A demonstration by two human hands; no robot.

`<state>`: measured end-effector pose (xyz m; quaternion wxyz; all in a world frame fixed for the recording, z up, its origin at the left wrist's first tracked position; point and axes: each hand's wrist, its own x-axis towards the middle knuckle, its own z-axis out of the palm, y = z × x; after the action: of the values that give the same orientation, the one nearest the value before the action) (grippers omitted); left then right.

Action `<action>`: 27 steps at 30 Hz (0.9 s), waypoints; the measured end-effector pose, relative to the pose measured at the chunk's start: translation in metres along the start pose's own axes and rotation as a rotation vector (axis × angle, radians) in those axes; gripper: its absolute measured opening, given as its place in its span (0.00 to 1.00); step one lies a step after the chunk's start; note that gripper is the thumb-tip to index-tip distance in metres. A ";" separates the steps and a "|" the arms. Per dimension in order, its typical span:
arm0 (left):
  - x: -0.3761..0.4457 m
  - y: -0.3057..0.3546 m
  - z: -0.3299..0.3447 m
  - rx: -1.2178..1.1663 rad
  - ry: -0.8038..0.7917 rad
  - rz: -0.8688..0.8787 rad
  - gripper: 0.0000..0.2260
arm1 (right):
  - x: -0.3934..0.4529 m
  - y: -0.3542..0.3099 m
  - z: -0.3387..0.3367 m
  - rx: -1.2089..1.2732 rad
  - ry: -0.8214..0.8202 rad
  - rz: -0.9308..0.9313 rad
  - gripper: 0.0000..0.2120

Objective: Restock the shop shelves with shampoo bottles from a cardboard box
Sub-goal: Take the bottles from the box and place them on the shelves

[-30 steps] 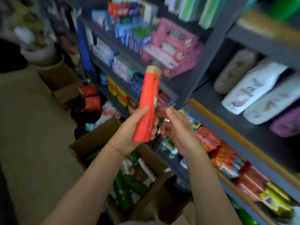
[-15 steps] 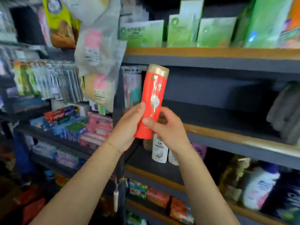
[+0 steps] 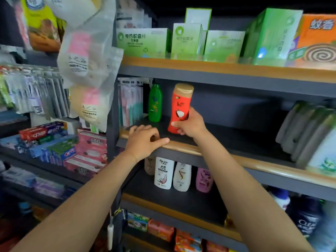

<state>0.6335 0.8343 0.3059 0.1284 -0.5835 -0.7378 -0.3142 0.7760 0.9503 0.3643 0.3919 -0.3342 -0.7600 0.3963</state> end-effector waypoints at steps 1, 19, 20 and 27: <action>0.000 -0.001 0.001 0.001 0.024 0.014 0.26 | 0.010 0.001 0.003 -0.016 -0.014 0.058 0.22; 0.005 -0.013 0.017 -0.117 0.143 0.064 0.24 | 0.103 0.002 0.039 -0.039 -0.018 0.336 0.18; 0.005 -0.013 0.018 -0.122 0.151 0.063 0.22 | 0.105 0.003 0.040 -0.036 -0.013 0.338 0.18; 0.005 -0.013 0.017 -0.121 0.154 0.079 0.22 | 0.092 -0.008 0.037 -0.007 0.025 0.324 0.39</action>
<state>0.6226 0.8469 0.2916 0.1613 -0.5932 -0.6817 -0.3968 0.6997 1.0091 0.3871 0.3310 -0.4586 -0.6929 0.4474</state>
